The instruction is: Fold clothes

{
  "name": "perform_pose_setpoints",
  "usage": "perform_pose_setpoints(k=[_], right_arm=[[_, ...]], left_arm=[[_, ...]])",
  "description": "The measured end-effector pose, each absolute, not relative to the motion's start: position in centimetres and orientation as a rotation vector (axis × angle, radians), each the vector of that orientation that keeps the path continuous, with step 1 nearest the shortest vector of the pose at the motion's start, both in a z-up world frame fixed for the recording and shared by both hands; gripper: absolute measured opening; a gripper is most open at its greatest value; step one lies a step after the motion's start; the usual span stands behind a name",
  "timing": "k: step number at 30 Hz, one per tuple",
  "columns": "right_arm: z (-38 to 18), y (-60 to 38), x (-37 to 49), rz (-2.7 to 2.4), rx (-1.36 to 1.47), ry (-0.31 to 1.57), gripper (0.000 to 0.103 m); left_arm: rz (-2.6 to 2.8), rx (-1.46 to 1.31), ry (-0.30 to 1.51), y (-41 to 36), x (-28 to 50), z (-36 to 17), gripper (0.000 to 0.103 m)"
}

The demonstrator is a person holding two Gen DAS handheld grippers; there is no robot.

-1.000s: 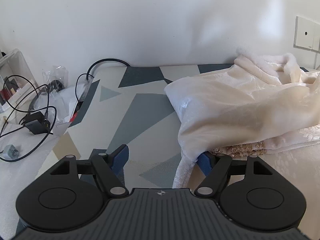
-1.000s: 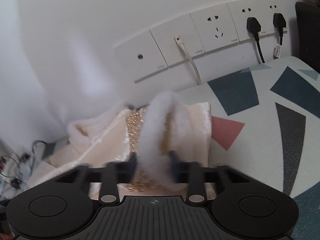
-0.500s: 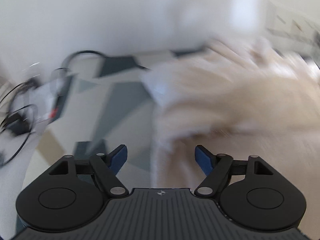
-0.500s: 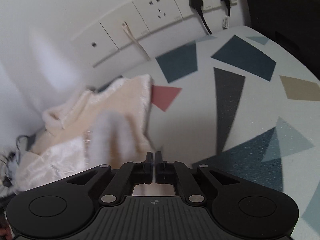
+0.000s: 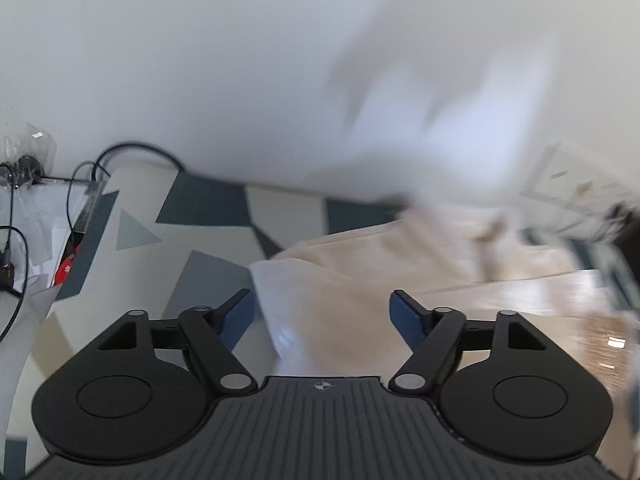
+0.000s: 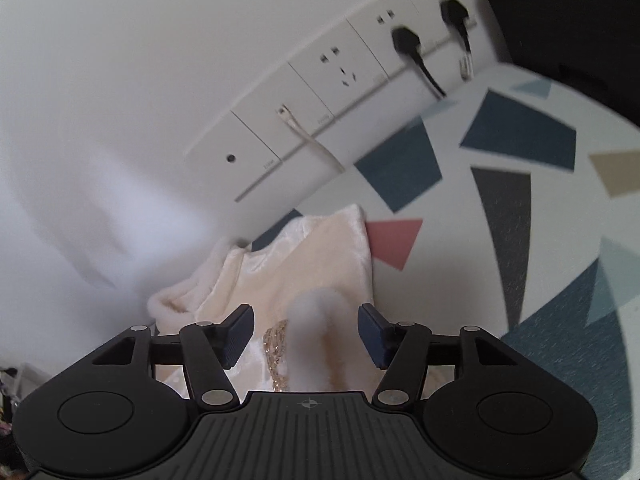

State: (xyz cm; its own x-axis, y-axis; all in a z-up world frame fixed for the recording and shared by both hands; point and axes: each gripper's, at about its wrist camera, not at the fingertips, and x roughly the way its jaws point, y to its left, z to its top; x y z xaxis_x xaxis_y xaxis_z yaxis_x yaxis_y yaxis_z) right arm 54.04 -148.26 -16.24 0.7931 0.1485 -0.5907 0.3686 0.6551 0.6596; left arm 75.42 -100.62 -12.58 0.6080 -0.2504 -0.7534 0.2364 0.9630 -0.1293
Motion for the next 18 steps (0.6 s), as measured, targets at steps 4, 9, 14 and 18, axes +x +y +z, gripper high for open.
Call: perform_pose_setpoints(k=[4,9,14,18], right_arm=[[-16.9,-147.9,55.0,-0.131,0.924,0.692,0.054],[-17.5,-146.9,56.4,-0.147,0.84,0.737,0.054],[-18.2,-146.4,56.6,-0.167,0.789,0.746,0.019],[-16.2,-146.1,54.7,-0.165,0.771,0.648,0.006]], left_arm=[[-0.299,0.093,0.905,-103.1,77.7,-14.9,0.033],[-0.294,0.085,0.879,-103.4,77.6,-15.4,0.011],[-0.267,-0.053,0.825,-101.4,76.8,-14.7,0.007],[-0.269,-0.143,0.777,-100.2,76.1,-14.6,0.007]])
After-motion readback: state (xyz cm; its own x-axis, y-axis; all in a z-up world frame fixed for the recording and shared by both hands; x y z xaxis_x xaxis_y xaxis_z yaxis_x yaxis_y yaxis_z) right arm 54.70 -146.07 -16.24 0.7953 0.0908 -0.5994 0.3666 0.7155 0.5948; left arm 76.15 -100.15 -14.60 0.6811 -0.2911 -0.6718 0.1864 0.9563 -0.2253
